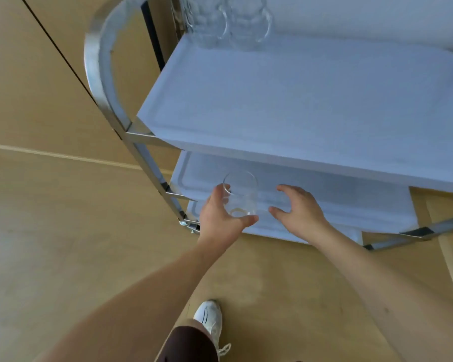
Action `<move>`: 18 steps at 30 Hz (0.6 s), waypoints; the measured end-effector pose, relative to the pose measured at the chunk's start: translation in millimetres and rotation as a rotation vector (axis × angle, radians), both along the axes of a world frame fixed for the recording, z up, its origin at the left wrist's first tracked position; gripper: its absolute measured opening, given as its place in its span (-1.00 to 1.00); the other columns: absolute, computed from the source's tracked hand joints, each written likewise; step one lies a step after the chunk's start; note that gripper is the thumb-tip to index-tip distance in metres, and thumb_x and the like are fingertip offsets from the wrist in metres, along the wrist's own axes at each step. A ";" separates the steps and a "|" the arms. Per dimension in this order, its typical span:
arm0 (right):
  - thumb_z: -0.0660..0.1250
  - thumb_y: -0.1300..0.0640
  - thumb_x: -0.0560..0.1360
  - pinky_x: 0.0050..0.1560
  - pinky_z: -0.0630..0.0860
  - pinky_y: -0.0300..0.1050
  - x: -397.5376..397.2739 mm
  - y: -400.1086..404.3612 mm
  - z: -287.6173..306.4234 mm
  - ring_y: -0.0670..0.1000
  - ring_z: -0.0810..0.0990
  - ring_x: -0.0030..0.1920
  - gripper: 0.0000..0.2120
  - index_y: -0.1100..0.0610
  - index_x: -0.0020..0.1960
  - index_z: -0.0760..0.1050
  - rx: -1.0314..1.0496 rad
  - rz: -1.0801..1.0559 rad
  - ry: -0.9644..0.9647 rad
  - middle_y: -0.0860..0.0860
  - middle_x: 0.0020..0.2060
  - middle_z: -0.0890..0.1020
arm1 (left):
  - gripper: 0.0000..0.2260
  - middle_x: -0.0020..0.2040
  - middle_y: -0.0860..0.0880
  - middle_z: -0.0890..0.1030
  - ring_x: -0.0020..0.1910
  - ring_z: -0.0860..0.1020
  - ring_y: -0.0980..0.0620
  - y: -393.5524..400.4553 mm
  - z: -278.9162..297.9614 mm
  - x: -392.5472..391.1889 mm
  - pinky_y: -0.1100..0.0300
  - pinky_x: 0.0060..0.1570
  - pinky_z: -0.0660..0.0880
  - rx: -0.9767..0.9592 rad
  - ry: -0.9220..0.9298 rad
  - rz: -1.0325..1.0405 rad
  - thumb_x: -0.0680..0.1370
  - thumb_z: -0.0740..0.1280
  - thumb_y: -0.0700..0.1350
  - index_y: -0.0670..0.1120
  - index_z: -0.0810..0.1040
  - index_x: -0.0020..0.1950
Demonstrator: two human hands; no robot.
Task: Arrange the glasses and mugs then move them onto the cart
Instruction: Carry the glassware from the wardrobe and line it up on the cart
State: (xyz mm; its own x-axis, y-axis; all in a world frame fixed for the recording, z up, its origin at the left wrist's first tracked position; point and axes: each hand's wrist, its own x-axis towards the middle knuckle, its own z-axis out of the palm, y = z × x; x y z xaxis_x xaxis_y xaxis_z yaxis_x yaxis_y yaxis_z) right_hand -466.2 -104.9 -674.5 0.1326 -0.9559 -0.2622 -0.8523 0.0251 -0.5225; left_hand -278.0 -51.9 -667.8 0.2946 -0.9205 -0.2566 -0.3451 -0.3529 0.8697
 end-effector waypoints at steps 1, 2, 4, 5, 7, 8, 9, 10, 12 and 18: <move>0.42 -0.07 0.53 0.42 0.32 -0.03 -3.0 -5.5 -8.7 0.11 0.33 0.47 -0.41 0.02 0.50 0.36 -0.018 -0.015 -0.006 0.01 0.47 0.41 | -0.34 0.15 0.16 0.51 0.19 0.51 0.11 -4.9 -9.8 -3.0 0.04 0.15 0.53 -0.028 -0.010 -0.005 0.26 0.66 0.00 0.11 0.40 0.24; 0.42 -0.07 0.52 0.42 0.32 -0.02 -4.8 -11.6 -12.8 0.12 0.34 0.47 -0.41 0.02 0.50 0.36 -0.030 -0.024 -0.005 0.02 0.46 0.42 | -0.33 0.16 0.16 0.52 0.19 0.51 0.10 -9.8 -15.7 -4.3 0.04 0.15 0.53 -0.045 -0.020 -0.005 0.27 0.66 0.01 0.11 0.40 0.26; 0.42 -0.08 0.52 0.42 0.33 -0.03 -10.2 -18.7 -20.8 0.12 0.34 0.47 -0.40 0.01 0.50 0.36 -0.053 -0.038 -0.004 0.02 0.47 0.41 | -0.31 0.17 0.15 0.52 0.20 0.51 0.09 -16.8 -25.6 -7.9 0.05 0.16 0.52 -0.071 -0.041 -0.007 0.28 0.66 0.03 0.13 0.38 0.29; 0.42 -0.08 0.52 0.41 0.33 -0.04 -12.6 -21.6 -24.0 0.12 0.34 0.47 -0.40 0.00 0.50 0.35 -0.073 -0.043 -0.006 0.02 0.47 0.41 | -0.31 0.17 0.14 0.52 0.20 0.51 0.08 -21.0 -29.2 -9.2 0.05 0.17 0.52 -0.090 -0.045 -0.012 0.28 0.65 0.04 0.13 0.38 0.30; 0.41 -0.07 0.52 0.40 0.32 -0.07 -15.5 -30.0 -29.3 0.11 0.33 0.47 -0.40 0.00 0.51 0.35 -0.111 -0.041 -0.005 0.02 0.47 0.41 | -0.31 0.17 0.14 0.52 0.20 0.51 0.10 -30.9 -34.8 -10.2 0.04 0.20 0.52 -0.144 -0.044 -0.020 0.28 0.66 0.04 0.13 0.38 0.29; 0.41 -0.07 0.52 0.40 0.31 -0.08 -16.1 -34.2 -32.1 0.11 0.33 0.48 -0.40 0.00 0.51 0.35 -0.131 -0.039 -0.005 0.02 0.48 0.41 | -0.32 0.17 0.14 0.52 0.20 0.51 0.11 -35.9 -37.8 -10.5 0.04 0.20 0.52 -0.173 -0.047 -0.025 0.28 0.66 0.04 0.13 0.37 0.28; 0.41 -0.07 0.52 0.39 0.31 -0.09 -16.0 -39.2 -35.8 0.11 0.33 0.48 -0.40 -0.01 0.51 0.34 -0.149 -0.039 -0.008 0.02 0.48 0.40 | -0.33 0.16 0.15 0.52 0.19 0.51 0.11 -41.1 -41.2 -10.7 0.04 0.19 0.52 -0.198 -0.056 -0.029 0.28 0.66 0.04 0.13 0.37 0.26; 0.42 -0.07 0.52 0.39 0.31 -0.09 -15.8 -44.3 -39.7 0.12 0.33 0.47 -0.39 0.00 0.51 0.34 -0.170 -0.037 -0.009 0.03 0.48 0.41 | -0.34 0.15 0.15 0.51 0.19 0.51 0.11 -46.6 -44.8 -11.4 0.03 0.19 0.52 -0.218 -0.068 -0.031 0.28 0.66 0.04 0.13 0.36 0.24; 0.43 -0.09 0.50 0.39 0.33 -0.08 -15.2 -54.4 -50.9 0.13 0.35 0.46 -0.37 0.00 0.51 0.35 -0.208 -0.035 -0.017 0.05 0.46 0.42 | -0.32 0.16 0.16 0.50 0.18 0.51 0.11 -58.6 -54.1 -13.5 0.04 0.18 0.52 -0.256 -0.091 -0.034 0.27 0.66 0.05 0.13 0.36 0.24; 0.42 -0.09 0.51 0.38 0.32 -0.06 -13.2 -77.4 -78.3 0.16 0.36 0.44 -0.38 0.01 0.51 0.34 -0.285 -0.006 -0.019 0.09 0.45 0.42 | -0.25 0.21 0.09 0.52 0.19 0.52 0.08 -90.9 -75.0 -17.1 0.10 0.17 0.51 -0.363 -0.118 -0.039 0.27 0.67 0.02 0.04 0.38 0.36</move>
